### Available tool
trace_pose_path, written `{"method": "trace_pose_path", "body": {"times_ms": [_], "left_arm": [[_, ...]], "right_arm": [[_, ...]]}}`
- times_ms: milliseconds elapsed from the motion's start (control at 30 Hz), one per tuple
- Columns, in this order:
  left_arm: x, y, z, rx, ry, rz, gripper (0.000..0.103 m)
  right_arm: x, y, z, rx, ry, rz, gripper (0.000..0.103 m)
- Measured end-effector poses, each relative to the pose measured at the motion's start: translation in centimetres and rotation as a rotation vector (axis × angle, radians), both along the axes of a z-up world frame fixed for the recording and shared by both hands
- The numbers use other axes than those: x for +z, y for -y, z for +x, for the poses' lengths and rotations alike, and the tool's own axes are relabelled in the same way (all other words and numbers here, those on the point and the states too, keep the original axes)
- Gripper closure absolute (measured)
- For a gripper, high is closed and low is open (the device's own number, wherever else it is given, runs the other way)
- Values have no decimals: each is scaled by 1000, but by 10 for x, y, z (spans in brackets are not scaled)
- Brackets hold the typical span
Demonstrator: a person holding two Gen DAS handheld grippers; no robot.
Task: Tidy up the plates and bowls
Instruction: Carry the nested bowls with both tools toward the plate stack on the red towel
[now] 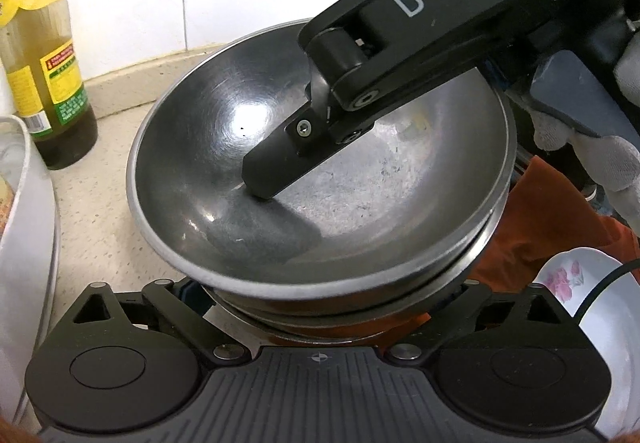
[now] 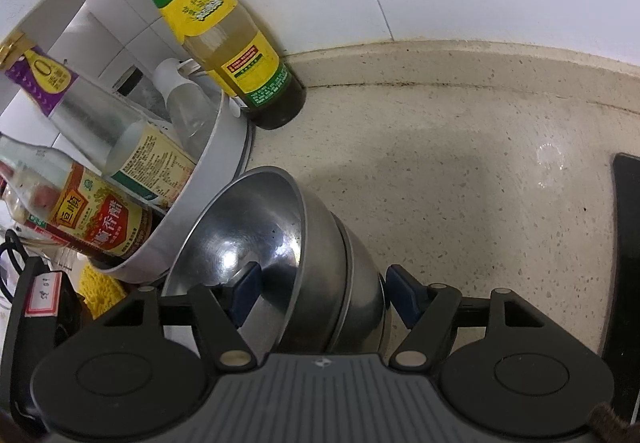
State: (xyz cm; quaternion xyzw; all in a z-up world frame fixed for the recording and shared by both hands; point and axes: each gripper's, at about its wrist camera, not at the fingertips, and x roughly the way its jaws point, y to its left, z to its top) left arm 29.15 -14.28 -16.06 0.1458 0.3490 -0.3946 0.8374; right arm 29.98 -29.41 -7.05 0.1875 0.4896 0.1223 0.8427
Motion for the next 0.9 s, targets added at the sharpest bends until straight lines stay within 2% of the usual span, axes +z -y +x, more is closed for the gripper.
{"method": "trace_pose_path", "body": {"times_ms": [900], "left_arm": [[15, 8, -57, 51, 92, 21, 4]], "right_arm": [[48, -14, -28, 32, 98, -24, 40]]}}
